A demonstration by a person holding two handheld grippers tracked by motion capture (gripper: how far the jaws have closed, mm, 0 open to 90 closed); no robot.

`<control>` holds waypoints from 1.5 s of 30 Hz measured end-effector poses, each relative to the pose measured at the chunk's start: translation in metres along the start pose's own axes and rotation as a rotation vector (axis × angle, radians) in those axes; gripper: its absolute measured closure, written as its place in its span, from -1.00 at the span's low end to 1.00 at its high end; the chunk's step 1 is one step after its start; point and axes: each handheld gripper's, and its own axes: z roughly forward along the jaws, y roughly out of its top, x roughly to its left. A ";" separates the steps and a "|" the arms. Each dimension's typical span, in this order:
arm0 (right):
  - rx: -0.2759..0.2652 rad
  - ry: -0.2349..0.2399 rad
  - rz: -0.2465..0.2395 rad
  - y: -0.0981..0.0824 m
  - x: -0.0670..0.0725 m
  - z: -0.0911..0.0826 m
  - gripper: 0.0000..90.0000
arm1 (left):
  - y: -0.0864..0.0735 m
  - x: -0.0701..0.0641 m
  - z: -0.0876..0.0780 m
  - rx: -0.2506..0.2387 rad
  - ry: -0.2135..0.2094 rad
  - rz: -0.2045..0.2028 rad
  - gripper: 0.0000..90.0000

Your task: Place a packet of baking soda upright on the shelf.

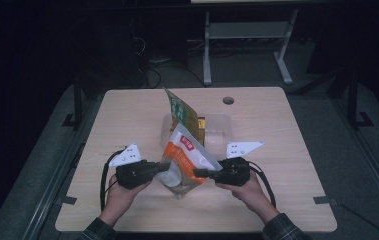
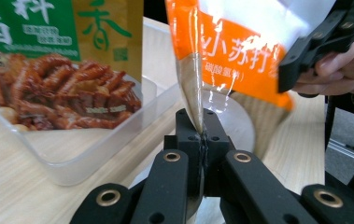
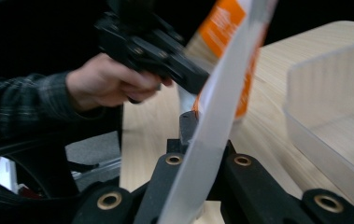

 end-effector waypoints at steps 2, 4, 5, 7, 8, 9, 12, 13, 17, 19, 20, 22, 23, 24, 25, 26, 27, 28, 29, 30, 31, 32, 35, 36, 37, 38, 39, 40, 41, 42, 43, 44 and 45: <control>-0.012 0.021 0.009 0.001 0.001 0.000 1.00 | -0.002 -0.002 0.005 0.009 -0.005 0.006 0.96; -0.023 0.039 0.016 0.002 0.001 -0.001 1.00 | -0.002 -0.003 0.010 0.024 -0.009 0.015 0.94; -0.023 0.039 0.014 0.002 0.002 -0.001 1.00 | -0.003 -0.004 0.012 0.031 -0.009 0.016 0.94; -0.016 0.039 0.005 0.003 0.004 -0.002 1.00 | -0.003 -0.004 0.014 0.041 -0.005 0.023 0.86; -0.018 0.039 0.005 0.003 0.005 -0.003 1.00 | -0.003 -0.004 0.015 0.041 -0.004 0.023 0.80; -0.019 0.045 0.008 0.003 0.006 -0.004 1.00 | -0.003 -0.003 0.015 0.040 -0.003 0.021 0.73; -0.019 0.045 0.002 0.004 0.008 -0.006 1.00 | -0.003 -0.004 0.015 0.040 0.006 0.024 0.55; -0.010 0.035 -0.011 0.005 0.009 -0.009 1.00 | -0.003 -0.004 0.016 0.036 0.006 0.016 0.31; 0.001 0.005 -0.024 0.006 0.011 -0.018 1.00 | -0.005 -0.003 0.015 0.032 0.019 0.014 0.05; -0.002 -0.012 -0.041 0.007 0.010 -0.025 1.00 | -0.007 -0.002 0.013 0.034 0.021 0.016 -0.04; -0.002 -0.012 -0.041 0.007 0.010 -0.025 1.00 | -0.007 -0.002 0.013 0.034 0.021 0.016 -0.06; 0.013 -0.031 -0.047 0.008 0.012 -0.033 1.00 | -0.009 -0.002 0.011 0.045 0.030 0.024 -0.09; 0.020 -0.048 -0.060 0.008 0.013 -0.039 1.00 | -0.011 -0.001 0.009 0.053 0.033 0.024 -0.11; 0.027 -0.074 -0.061 0.008 0.014 -0.049 1.00 | -0.012 -0.001 0.008 0.058 0.036 0.024 -0.16; 0.029 -0.082 -0.061 0.009 0.014 -0.053 1.00 | -0.014 0.000 0.005 0.075 0.043 0.027 -0.18; 0.029 -0.082 -0.061 0.009 0.014 -0.053 1.00 | -0.014 0.000 0.005 0.075 0.043 0.027 -0.19; 0.025 -0.100 -0.065 0.009 0.014 -0.064 1.00 | -0.017 0.001 0.001 0.088 0.057 0.036 -0.22; 0.021 -0.103 -0.065 0.010 0.014 -0.069 1.00 | -0.018 0.002 -0.001 0.094 0.065 0.034 -0.24; 0.017 -0.109 -0.066 0.011 0.014 -0.074 1.00 | -0.020 0.003 -0.003 0.103 0.072 0.037 -0.26; 0.014 -0.118 -0.068 0.012 0.013 -0.078 1.00 | -0.020 0.003 -0.003 0.103 0.072 0.037 -0.30; 0.011 -0.126 -0.070 0.014 0.013 -0.084 1.00 | -0.024 0.006 -0.007 0.115 0.081 0.029 -0.33; 0.010 -0.133 -0.071 0.015 0.012 -0.087 1.00 | -0.026 0.007 -0.009 0.123 0.080 0.018 -0.34; -0.008 -0.161 -0.073 0.018 0.009 -0.099 1.00 | -0.032 0.009 -0.013 0.135 0.078 -0.003 -0.39; -0.008 -0.161 -0.073 0.018 0.009 -0.099 1.00 | -0.034 0.010 -0.015 0.142 0.077 -0.012 -0.39; -0.016 -0.178 -0.074 0.021 0.006 -0.104 1.00 | -0.036 0.011 -0.017 0.148 0.078 -0.019 -0.43; -0.016 -0.178 -0.074 0.021 0.006 -0.104 1.00 | -0.038 0.012 -0.018 0.153 0.079 -0.024 -0.43; -0.022 -0.185 -0.078 0.022 0.005 -0.106 1.00 | -0.040 0.012 -0.020 0.156 0.078 -0.041 -0.44; -0.026 -0.207 -0.073 0.027 0.001 -0.110 1.00 | -0.043 0.014 -0.023 0.162 0.087 -0.047 -0.47; -0.028 -0.214 -0.078 0.029 0.000 -0.111 1.00 | -0.045 0.014 -0.025 0.166 0.087 -0.052 -0.48; -0.028 -0.214 -0.078 0.029 0.000 -0.111 1.00 | -0.045 0.014 -0.025 0.166 0.087 -0.052 -0.48; -0.031 -0.226 -0.079 0.031 -0.002 -0.112 1.00 | -0.046 0.015 -0.027 0.170 0.089 -0.062 -0.48; -0.033 -0.238 -0.076 0.034 -0.006 -0.114 1.00 | -0.048 0.015 -0.028 0.180 0.092 -0.063 -0.49; -0.042 -0.260 -0.067 0.040 -0.011 -0.115 1.00 | -0.049 0.016 -0.029 0.182 0.091 -0.063 -0.50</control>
